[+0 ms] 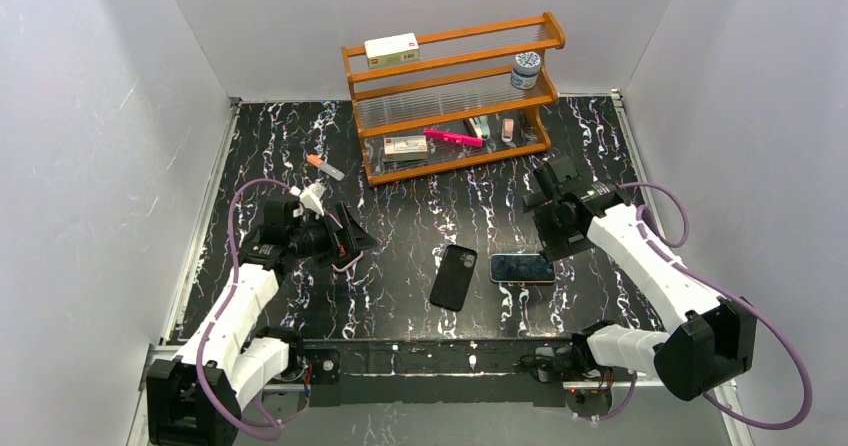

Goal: Put the phone into the phone case

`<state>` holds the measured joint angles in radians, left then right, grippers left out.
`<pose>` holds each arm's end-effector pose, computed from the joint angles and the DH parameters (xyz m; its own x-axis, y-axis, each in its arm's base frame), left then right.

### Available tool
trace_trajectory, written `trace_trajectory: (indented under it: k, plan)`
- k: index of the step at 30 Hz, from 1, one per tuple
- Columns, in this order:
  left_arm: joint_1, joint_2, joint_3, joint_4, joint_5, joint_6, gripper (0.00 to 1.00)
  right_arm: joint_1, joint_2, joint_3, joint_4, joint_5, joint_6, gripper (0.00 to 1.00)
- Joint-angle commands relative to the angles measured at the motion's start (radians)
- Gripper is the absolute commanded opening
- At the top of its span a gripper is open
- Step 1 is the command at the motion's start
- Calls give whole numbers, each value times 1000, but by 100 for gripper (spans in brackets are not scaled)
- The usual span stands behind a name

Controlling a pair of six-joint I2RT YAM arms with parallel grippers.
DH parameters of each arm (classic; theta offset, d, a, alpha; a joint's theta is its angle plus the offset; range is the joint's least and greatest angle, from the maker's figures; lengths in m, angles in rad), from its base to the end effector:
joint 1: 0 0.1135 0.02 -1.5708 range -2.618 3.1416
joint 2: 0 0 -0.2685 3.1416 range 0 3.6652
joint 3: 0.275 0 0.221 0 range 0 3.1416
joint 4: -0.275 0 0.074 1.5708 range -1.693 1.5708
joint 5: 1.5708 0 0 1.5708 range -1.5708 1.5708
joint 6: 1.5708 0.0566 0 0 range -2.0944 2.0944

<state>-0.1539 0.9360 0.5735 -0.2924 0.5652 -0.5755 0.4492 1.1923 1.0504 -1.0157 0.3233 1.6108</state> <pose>0.1708 -0.0572 0.2362 -0.8038 -0.3404 -0.4878 0.1332 0.6963 -0.7053 0.1799 0.0668 0.2754 -0.2636 0.9247 -0.2747 0.8362 0.3610 0.4129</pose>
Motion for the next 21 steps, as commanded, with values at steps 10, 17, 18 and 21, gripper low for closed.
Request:
trace_trajectory:
  k: [10,17,18,21]
  plan:
    - [-5,-33,35,-16,19,14,98,-12,-10,-152,6,-136,231,99]
    - [-5,-37,35,-16,14,12,98,-12,40,-192,39,-145,282,99]
    - [-6,-37,34,-16,15,12,98,-13,40,-200,43,-140,297,99]
    - [-7,-35,35,-16,17,12,98,-19,41,-225,62,-131,340,99]
